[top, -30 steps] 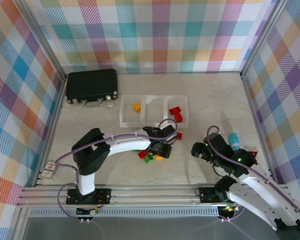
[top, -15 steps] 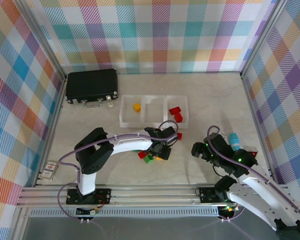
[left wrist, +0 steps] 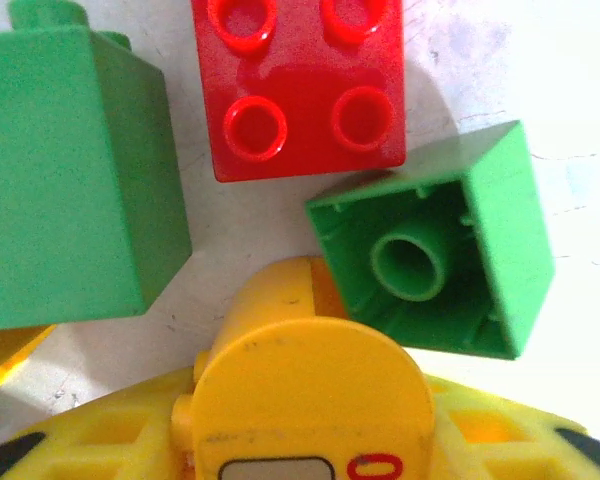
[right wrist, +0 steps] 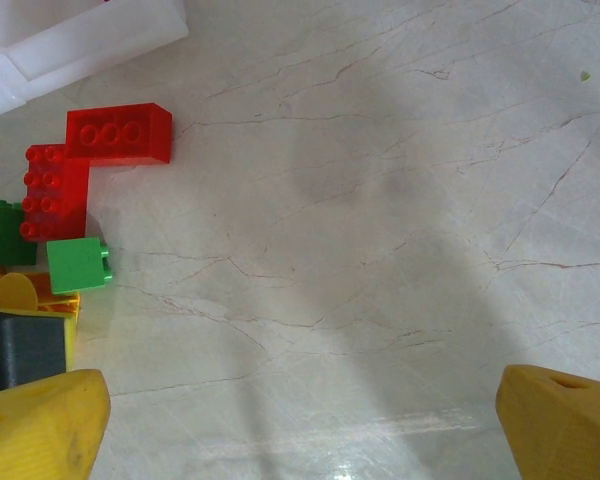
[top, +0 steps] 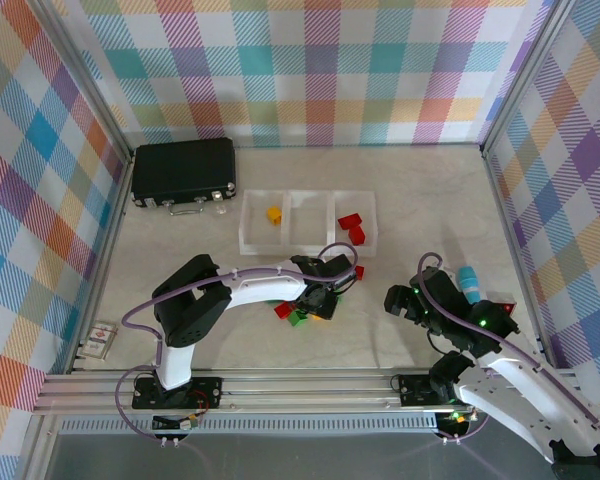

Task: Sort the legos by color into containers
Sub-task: Pick up the lego from the middle-left of the table.

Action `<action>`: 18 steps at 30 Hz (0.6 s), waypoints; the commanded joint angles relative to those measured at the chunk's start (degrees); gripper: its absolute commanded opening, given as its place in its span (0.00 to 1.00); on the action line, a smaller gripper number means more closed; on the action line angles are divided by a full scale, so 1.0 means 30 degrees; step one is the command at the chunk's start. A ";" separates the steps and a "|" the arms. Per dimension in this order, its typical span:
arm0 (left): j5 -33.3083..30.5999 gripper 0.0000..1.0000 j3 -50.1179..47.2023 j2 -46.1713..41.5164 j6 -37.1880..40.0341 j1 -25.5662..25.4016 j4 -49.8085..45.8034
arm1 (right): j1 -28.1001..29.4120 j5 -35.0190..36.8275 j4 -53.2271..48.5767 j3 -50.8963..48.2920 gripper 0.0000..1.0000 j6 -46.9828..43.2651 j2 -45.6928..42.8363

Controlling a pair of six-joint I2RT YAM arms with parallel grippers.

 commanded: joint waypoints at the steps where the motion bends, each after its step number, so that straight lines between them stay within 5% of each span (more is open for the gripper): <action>1: 0.0263 0.36 0.0193 0.0126 0.0137 0.0103 0.0007 | -0.0156 0.0353 -0.0438 -0.0127 0.99 0.0073 -0.0174; 9: -0.0111 0.21 0.0332 -0.1468 0.0095 0.0074 -0.1087 | -0.0170 0.0455 -0.0392 -0.0092 0.99 0.0018 -0.0191; 14: -0.2054 0.21 0.0828 -0.3761 0.0359 0.0244 -0.2649 | -0.0172 0.0590 -0.0005 0.0015 0.99 -0.0317 -0.0463; 18: -0.2779 0.17 0.1019 -0.5267 0.1032 0.2101 -0.3138 | -0.0177 0.0789 0.0383 0.0124 0.99 -0.0481 -0.0503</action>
